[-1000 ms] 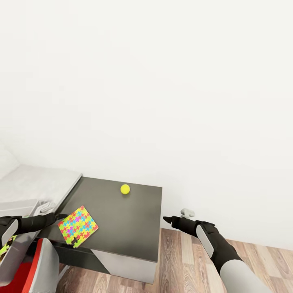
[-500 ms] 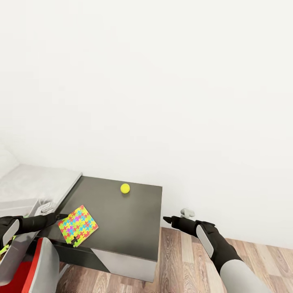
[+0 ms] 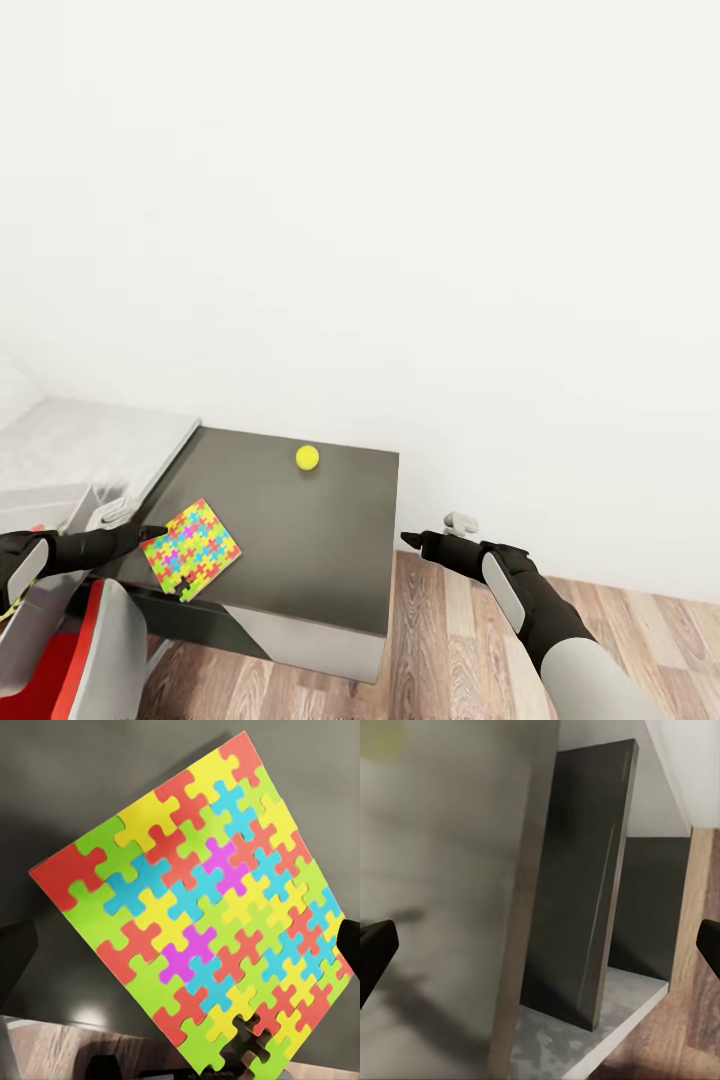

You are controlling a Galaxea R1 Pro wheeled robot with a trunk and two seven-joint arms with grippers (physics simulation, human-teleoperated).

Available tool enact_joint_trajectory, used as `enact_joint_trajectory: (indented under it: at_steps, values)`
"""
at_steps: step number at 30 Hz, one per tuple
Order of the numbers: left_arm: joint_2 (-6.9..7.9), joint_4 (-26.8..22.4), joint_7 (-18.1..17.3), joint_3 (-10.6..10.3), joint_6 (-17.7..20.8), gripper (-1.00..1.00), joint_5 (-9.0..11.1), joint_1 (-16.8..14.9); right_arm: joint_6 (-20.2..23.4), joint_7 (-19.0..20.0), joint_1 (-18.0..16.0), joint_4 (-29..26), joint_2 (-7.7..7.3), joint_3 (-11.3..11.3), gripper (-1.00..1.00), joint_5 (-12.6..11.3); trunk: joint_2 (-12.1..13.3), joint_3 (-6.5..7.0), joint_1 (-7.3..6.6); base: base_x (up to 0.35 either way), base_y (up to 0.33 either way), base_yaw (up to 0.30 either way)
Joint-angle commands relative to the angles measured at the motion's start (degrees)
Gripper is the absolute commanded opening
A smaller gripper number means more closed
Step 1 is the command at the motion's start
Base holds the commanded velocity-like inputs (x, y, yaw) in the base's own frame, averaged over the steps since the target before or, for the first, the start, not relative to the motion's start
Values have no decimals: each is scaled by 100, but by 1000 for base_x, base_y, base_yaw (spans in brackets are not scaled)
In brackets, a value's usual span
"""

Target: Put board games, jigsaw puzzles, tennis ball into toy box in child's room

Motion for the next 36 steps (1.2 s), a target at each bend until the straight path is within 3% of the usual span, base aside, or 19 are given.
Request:
enact_joint_trajectory:
  at_steps: [1, 12, 25, 36]
  values:
    - [-2, 0, -13, 23, 43, 100, 7, -4, 33, -4, -3, -6, -1, 1, 100, -30, -12, -20, 3, 0, 0, 0]
    - [-20, -114, 69, 24, 83, 100, 10, -12, 33, -4, -3, -6, 4, 4, 100, -30, -12, -49, 3, 0, 0, 0]
    - [-140, -573, 922, 24, 434, 100, 13, -225, 33, -4, -3, -6, 8, 4, 100, -30, -12, -50, 3, 0, 0, 0]
    - [-185, -538, 1065, 29, 496, 100, 14, -272, 31, -4, -3, -7, 0, 4, 100, -30, -12, -53, 3, 0, 0, 0]
